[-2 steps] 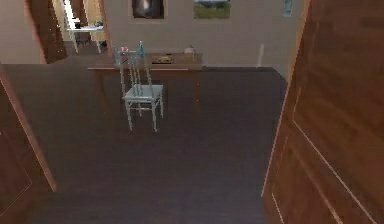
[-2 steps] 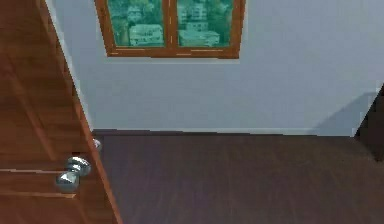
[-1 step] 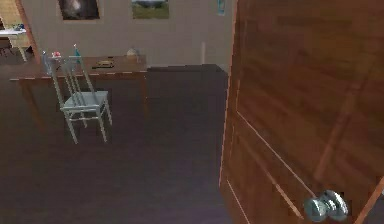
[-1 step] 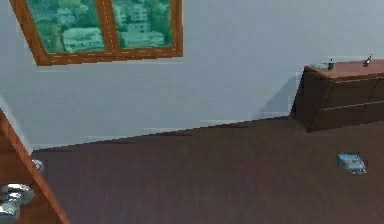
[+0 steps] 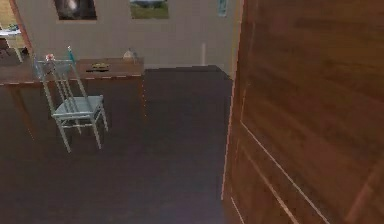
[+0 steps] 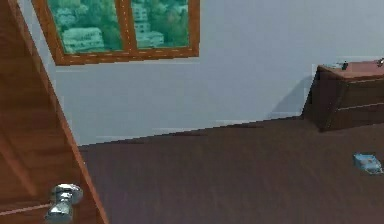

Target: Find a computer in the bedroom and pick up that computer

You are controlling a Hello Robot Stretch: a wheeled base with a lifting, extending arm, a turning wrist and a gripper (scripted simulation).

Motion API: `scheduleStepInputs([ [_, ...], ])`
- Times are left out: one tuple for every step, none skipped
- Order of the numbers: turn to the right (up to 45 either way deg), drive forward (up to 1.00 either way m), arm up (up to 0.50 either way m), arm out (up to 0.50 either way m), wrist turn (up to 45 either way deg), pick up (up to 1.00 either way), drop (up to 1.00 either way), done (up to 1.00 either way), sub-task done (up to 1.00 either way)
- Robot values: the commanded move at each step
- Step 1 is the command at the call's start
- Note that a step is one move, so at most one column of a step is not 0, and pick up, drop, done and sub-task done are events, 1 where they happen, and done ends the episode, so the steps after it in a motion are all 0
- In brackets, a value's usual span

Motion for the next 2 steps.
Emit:
scheduleStepInputs([
  [-12.0,0.00,0.00,0.00,0.0,0.00,0.00,0.00,0.00],
  [0.0,1.00,0.00,0.00,0.0,0.00,0.00,0.00,0.00],
])
